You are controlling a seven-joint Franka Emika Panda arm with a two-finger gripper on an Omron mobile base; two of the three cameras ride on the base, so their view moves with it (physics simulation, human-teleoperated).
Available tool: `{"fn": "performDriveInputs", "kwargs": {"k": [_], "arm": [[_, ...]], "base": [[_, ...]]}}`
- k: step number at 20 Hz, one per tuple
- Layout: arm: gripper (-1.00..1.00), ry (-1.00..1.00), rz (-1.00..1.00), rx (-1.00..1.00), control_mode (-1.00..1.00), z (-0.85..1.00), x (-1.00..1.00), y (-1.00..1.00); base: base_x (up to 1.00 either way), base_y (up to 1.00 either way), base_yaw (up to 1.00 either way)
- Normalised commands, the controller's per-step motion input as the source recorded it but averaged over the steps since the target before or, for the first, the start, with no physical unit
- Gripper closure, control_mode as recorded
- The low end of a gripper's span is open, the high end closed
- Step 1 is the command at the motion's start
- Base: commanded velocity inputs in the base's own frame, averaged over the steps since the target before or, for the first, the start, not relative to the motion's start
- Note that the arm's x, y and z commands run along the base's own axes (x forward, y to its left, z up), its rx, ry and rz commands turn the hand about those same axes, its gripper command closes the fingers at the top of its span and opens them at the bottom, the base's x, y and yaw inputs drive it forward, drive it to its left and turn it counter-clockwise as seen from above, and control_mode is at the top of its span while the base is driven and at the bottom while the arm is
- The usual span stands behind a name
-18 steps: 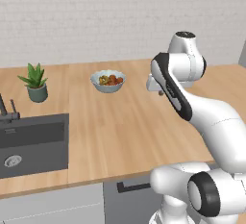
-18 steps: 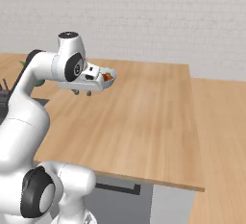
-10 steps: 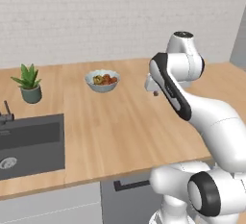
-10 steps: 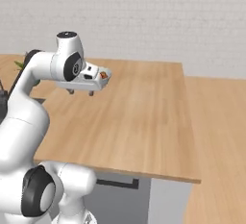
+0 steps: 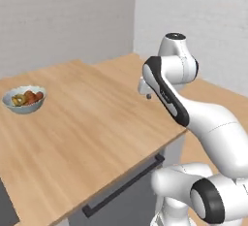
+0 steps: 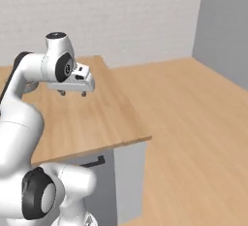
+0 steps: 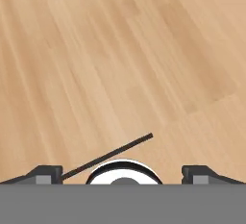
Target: Navigate to the toaster oven.
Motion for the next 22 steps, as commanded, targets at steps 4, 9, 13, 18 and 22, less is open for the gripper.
{"fn": "performDriveInputs", "kwargs": {"k": [4, 9, 13, 18, 22], "arm": [[-1.0, 0.0, 0.0, 0.0, 1.0, 0.0, 0.0, 0.0], [-1.0, 0.0, 0.0, 0.0, 1.0, 0.0, 0.0, 0.0], [-1.0, 0.0, 0.0, 0.0, 1.0, 0.0, 0.0, 0.0], [-1.0, 0.0, 0.0, 0.0, 1.0, 0.0, 0.0, 0.0], [-1.0, 0.0, 0.0, 0.0, 1.0, 0.0, 0.0, 0.0]], "base": [[0.0, 0.36, -0.89], [0.0, 0.18, -0.85], [0.0, 0.04, -0.81], [0.01, 0.08, -0.75], [0.0, 0.0, -0.73]]}}
